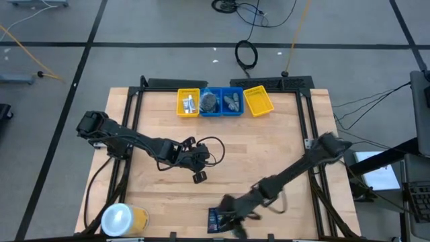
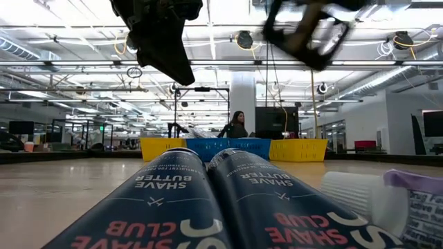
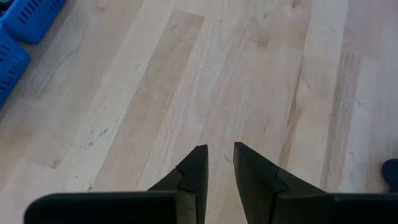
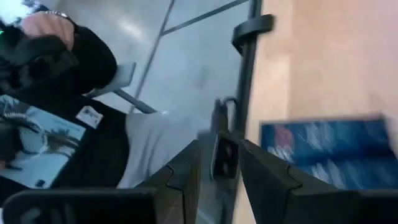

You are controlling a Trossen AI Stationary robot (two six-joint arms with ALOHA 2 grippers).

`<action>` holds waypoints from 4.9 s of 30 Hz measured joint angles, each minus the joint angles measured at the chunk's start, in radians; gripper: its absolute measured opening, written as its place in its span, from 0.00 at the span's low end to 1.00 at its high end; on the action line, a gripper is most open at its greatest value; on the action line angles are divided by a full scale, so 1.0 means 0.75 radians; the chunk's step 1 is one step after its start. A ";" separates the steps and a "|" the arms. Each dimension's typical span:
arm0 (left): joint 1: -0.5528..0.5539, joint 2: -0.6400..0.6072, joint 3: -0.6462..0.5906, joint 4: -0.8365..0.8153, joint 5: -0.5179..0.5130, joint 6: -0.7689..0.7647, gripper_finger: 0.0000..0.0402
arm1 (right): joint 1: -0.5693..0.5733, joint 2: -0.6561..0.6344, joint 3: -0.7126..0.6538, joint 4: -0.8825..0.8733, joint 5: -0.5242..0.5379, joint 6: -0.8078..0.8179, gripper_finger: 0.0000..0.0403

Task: Pick & Place Travel size toiletries
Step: Put the toothpaste into the left yellow bin

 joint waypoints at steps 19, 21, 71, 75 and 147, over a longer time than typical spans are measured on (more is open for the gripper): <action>-0.062 0.000 0.000 0.020 0.001 -0.022 0.19 | 0.117 0.181 0.268 -0.338 0.058 0.183 0.25; -0.069 0.000 0.000 0.021 0.001 -0.022 0.19 | 0.120 0.181 0.268 -0.397 0.093 0.223 0.25; -0.072 0.000 0.000 0.049 0.001 -0.014 0.19 | 0.040 0.124 0.267 -0.793 0.196 0.410 0.25; -0.072 0.000 0.000 0.049 0.001 -0.015 0.19 | 0.042 0.165 0.259 -0.788 0.194 0.430 0.25; -0.135 -0.001 0.000 0.826 -0.143 0.443 0.19 | 0.099 -0.343 0.261 -0.553 1.941 -0.624 0.13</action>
